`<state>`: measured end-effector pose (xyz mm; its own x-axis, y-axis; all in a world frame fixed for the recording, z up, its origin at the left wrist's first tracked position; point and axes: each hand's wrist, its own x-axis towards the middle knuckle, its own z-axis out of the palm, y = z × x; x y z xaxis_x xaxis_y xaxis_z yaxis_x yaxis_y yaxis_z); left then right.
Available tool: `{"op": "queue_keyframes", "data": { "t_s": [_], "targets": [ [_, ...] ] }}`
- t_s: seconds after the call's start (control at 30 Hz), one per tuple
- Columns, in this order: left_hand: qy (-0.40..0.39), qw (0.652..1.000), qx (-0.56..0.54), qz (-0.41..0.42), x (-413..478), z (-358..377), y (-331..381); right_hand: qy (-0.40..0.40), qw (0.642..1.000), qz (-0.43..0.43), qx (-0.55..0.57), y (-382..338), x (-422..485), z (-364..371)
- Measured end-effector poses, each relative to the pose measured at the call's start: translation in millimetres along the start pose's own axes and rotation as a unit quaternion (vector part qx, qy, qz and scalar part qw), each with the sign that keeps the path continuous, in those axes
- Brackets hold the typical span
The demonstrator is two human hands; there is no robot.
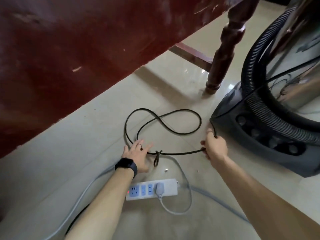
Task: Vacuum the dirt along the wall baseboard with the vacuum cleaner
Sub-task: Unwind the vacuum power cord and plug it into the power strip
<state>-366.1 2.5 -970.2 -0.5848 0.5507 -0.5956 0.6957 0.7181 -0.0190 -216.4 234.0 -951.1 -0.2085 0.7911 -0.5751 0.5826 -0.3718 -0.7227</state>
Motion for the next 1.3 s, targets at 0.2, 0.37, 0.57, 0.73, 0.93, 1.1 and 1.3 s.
{"op": "queue_keyframes", "data": {
  "t_s": [0.2,0.37,0.57,0.73,0.93,1.1,1.3],
  "targets": [
    [0.155,0.977,0.108,0.101,30,2,-10,-0.022,0.994,0.104,0.01,-1,21,2],
    [0.255,0.957,0.138,0.012,40,-30,-53,-0.074,0.962,0.158,0.21,-13,33,9],
    [0.247,0.966,0.015,-0.071,61,-44,-75,-0.265,0.916,0.083,0.289,-59,3,68],
    [0.127,0.988,-0.068,-0.048,45,-8,-48,-0.269,0.959,-0.06,-0.07,-39,-23,94],
    [0.137,0.979,-0.131,-0.076,12,13,-40,-0.307,0.85,-0.203,-0.377,14,-45,81],
    [0.12,0.985,-0.1,-0.068,-40,35,-43,-0.324,0.742,-0.326,-0.488,51,-81,64],
    [0.133,0.988,-0.071,-0.013,-125,84,-30,-0.311,0.626,-0.45,-0.556,85,-106,48]
  ]
}}
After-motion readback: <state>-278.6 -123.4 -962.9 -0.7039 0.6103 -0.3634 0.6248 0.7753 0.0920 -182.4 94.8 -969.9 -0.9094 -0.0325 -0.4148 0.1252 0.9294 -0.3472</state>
